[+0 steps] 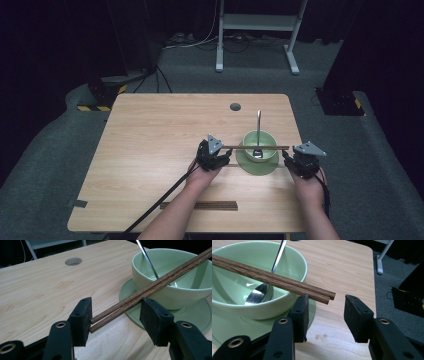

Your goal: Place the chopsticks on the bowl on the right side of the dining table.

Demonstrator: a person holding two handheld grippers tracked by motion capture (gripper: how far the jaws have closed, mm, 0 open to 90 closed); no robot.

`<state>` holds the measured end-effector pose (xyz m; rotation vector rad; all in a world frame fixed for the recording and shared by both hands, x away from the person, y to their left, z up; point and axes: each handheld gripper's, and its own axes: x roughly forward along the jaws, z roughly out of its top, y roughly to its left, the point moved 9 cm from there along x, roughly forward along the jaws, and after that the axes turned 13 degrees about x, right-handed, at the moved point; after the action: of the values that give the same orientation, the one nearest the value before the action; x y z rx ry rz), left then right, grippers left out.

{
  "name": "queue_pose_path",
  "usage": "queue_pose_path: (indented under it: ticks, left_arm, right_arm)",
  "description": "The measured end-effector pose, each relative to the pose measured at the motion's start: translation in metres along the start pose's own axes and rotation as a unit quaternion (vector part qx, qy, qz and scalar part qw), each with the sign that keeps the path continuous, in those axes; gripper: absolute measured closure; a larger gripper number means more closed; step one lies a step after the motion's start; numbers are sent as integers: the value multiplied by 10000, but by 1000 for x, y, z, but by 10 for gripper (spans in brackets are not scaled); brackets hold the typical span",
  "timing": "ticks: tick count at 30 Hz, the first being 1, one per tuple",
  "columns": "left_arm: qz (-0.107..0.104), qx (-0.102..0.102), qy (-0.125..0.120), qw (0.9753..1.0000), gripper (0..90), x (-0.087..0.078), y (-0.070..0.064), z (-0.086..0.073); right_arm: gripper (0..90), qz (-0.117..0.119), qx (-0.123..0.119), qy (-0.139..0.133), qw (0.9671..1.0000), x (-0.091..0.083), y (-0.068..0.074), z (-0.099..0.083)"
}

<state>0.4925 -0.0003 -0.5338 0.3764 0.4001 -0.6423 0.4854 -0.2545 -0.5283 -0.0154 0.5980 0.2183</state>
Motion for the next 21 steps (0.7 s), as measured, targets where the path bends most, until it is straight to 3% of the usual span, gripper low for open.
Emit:
queue_pose_path:
  ticks: [7,13,21]
  left_arm:
    - [46,-19,4,10000,439,-1,0,0]
    - [131,8,11,9999,399,-11,8,-4]
    - [82,-238,2,9997,480,-27,20,-23]
  right_arm:
    - [567,-8,6,18,10000,2,-1,2]
    - [567,46,-14,-35,10000,-2,1,0]
    - [566,70,-38,-28,10000,-3,4,-3]
